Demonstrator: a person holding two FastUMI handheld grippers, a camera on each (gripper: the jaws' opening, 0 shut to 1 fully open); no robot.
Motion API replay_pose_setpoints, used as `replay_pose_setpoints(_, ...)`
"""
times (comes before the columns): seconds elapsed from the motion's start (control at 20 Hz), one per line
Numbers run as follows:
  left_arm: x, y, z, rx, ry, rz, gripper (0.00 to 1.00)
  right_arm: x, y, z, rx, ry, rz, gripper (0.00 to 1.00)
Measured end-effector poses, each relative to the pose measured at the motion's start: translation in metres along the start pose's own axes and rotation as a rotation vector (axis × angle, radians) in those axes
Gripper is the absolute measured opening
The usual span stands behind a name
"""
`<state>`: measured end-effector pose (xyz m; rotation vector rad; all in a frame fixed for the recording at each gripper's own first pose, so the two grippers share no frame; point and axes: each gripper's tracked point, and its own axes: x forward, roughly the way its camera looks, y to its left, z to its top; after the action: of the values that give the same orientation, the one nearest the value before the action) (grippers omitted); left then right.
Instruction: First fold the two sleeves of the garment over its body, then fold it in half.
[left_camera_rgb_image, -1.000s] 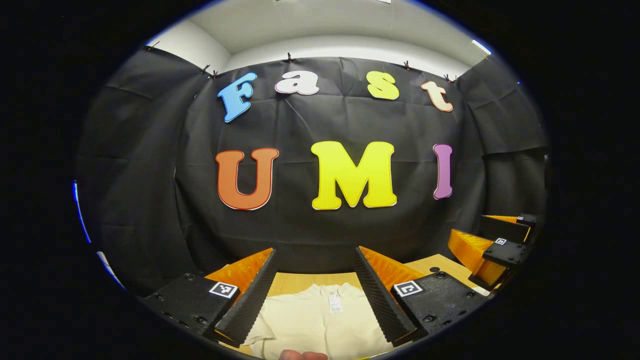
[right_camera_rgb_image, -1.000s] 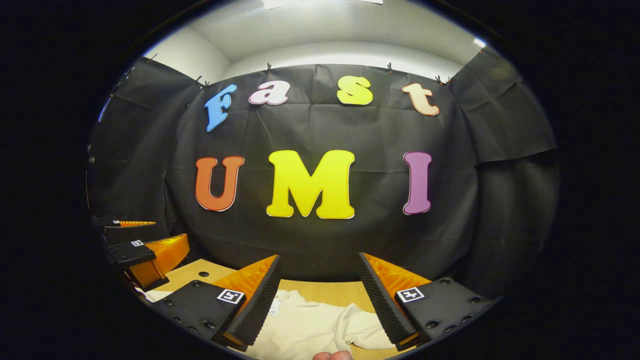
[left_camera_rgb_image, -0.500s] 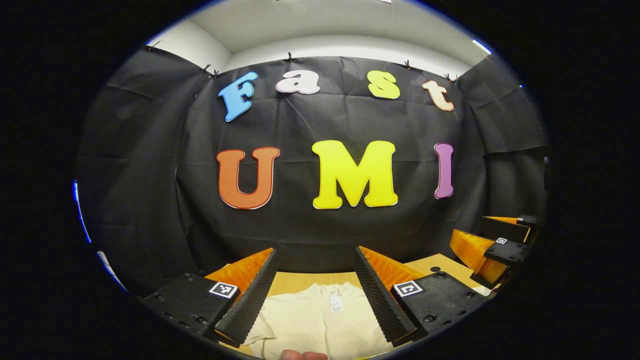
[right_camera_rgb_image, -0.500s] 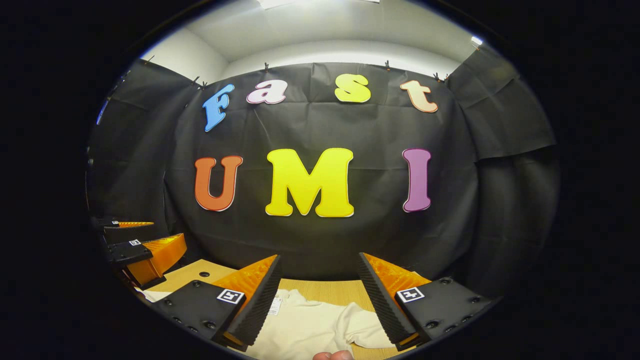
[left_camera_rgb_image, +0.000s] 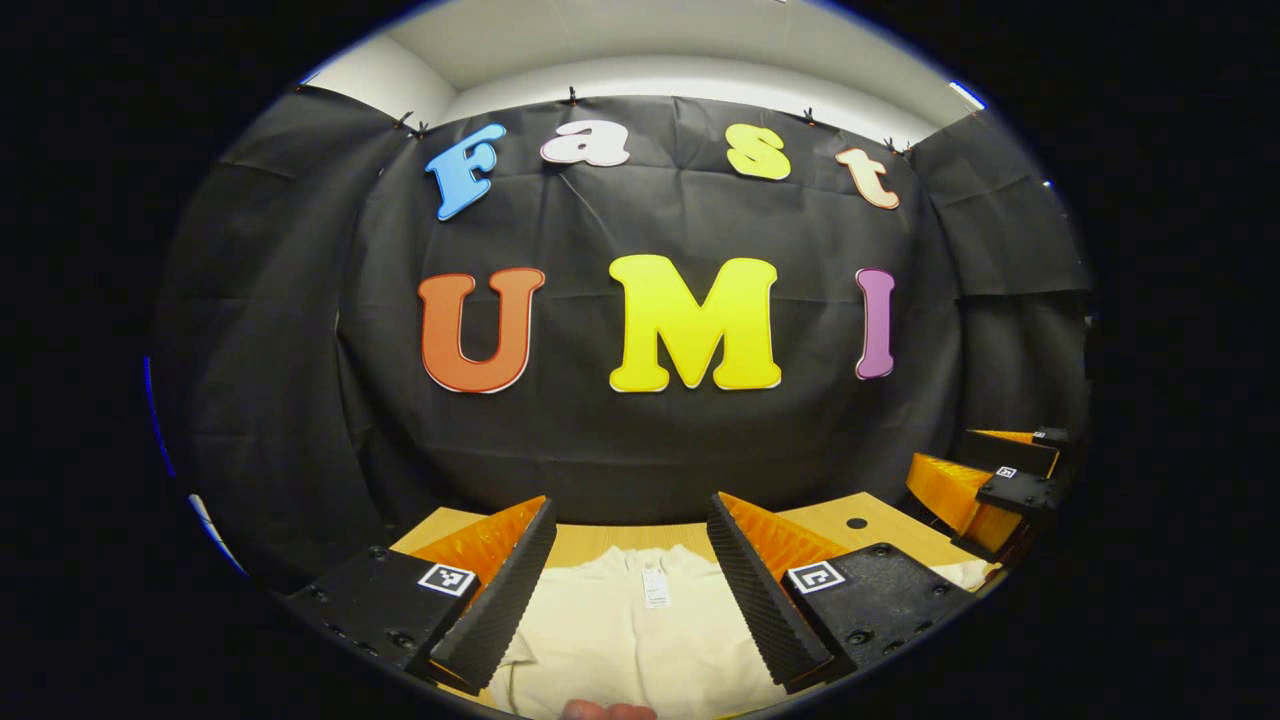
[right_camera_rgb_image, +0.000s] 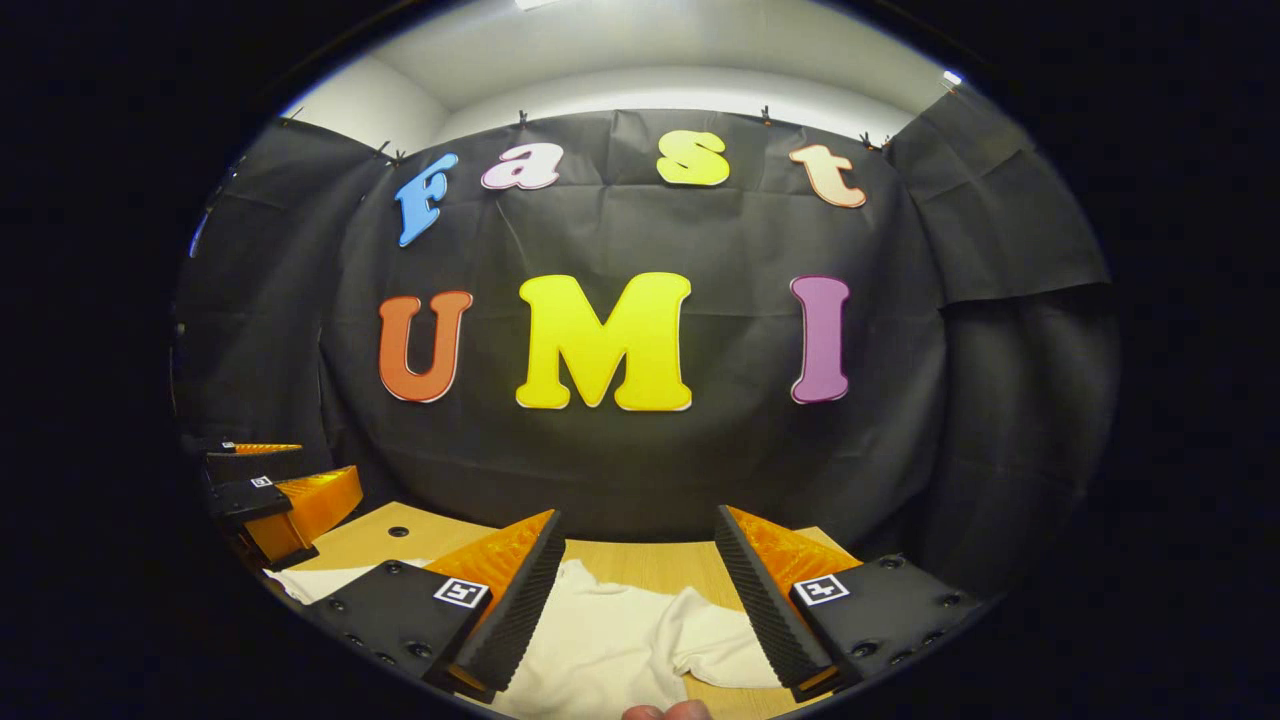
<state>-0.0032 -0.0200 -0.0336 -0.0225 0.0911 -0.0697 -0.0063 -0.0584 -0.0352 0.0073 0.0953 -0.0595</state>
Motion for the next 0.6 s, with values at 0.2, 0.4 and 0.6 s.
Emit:
replay_pose_setpoints(0.2,-0.006,-0.024,-0.022,0.008,0.062,-0.068,0.97,-0.005,-0.05,-0.019,-0.007,0.052,-0.054,0.94)
replay_pose_setpoints(0.4,-0.002,-0.045,-0.034,0.009,0.097,-0.133,0.97,-0.015,-0.12,-0.044,-0.078,0.129,-0.122,0.94)
replay_pose_setpoints(0.6,0.0,-0.057,-0.047,0.014,0.142,-0.163,0.97,-0.033,-0.192,-0.098,-0.134,0.294,-0.168,0.94)
